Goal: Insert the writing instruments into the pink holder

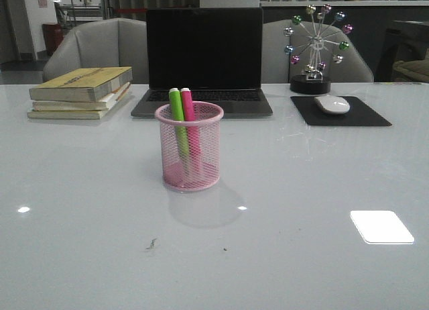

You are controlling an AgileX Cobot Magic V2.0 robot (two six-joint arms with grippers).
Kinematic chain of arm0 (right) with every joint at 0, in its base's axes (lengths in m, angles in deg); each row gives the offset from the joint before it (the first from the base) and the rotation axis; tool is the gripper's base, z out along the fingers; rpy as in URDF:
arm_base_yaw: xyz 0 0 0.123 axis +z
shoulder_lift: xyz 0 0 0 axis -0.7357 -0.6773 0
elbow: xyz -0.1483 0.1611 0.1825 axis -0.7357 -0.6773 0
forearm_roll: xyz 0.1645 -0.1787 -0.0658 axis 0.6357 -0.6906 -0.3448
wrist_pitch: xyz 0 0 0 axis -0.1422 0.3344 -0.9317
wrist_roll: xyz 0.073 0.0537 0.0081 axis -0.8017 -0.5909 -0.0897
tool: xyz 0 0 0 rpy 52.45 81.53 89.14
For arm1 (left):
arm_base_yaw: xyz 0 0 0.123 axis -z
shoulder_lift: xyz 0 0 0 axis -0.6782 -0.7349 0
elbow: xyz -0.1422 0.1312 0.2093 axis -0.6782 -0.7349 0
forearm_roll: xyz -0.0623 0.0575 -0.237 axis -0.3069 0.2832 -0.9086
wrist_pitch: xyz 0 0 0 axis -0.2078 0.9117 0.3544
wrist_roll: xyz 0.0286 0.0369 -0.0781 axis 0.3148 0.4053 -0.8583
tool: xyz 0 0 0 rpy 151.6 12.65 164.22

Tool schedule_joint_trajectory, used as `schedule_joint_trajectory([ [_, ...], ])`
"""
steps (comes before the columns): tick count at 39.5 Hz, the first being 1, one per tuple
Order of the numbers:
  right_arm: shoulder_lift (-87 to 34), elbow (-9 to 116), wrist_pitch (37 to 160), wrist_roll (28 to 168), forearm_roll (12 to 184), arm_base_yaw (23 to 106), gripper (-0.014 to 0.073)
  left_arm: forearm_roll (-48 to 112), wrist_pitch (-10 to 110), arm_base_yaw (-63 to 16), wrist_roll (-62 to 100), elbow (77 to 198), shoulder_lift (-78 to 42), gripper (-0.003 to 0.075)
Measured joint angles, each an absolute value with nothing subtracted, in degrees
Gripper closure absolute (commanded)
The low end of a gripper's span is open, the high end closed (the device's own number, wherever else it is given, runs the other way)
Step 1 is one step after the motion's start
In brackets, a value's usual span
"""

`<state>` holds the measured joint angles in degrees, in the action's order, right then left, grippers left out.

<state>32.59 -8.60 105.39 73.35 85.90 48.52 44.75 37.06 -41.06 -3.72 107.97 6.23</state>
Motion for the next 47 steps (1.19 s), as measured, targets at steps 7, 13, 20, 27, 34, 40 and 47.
schedule_joint_trajectory([
  [7, 32.59, -8.29, 107.42, 73.35, 85.90, 48.52, 0.0543, 44.75, 37.06, -41.06, -3.72, 107.97, 6.23, 0.0294],
  [13, 32.59, -8.29, 107.41, 73.31, 85.90, 48.52, 0.0543, 44.75, 37.06, -41.06, -3.62, 107.97, 6.23, 0.0294],
  [20, 32.59, -8.29, 107.41, 73.31, 85.90, 48.52, 0.0543, 44.75, 37.06, -41.06, -3.62, 107.97, 6.23, 0.0294],
  [27, 32.59, -8.29, 107.41, 73.31, 85.92, 48.52, 0.0543, 44.75, 37.06, -41.06, -3.62, 107.97, 6.23, 0.0294],
  [34, 32.59, -8.29, 107.42, 73.31, 85.92, 48.52, 0.0543, 44.75, 37.06, -41.06, -3.62, 107.87, 6.65, 0.0415],
  [40, 32.59, -8.29, 107.52, 73.31, 85.92, 48.52, 0.0543, 44.75, 37.79, -41.06, -3.62, 107.87, 8.98, 0.0612],
  [47, 32.59, -8.29, 107.52, 73.31, 85.92, 48.52, 0.0543, 44.75, 37.88, -41.06, -3.62, 107.87, 11.60, 0.0629],
])
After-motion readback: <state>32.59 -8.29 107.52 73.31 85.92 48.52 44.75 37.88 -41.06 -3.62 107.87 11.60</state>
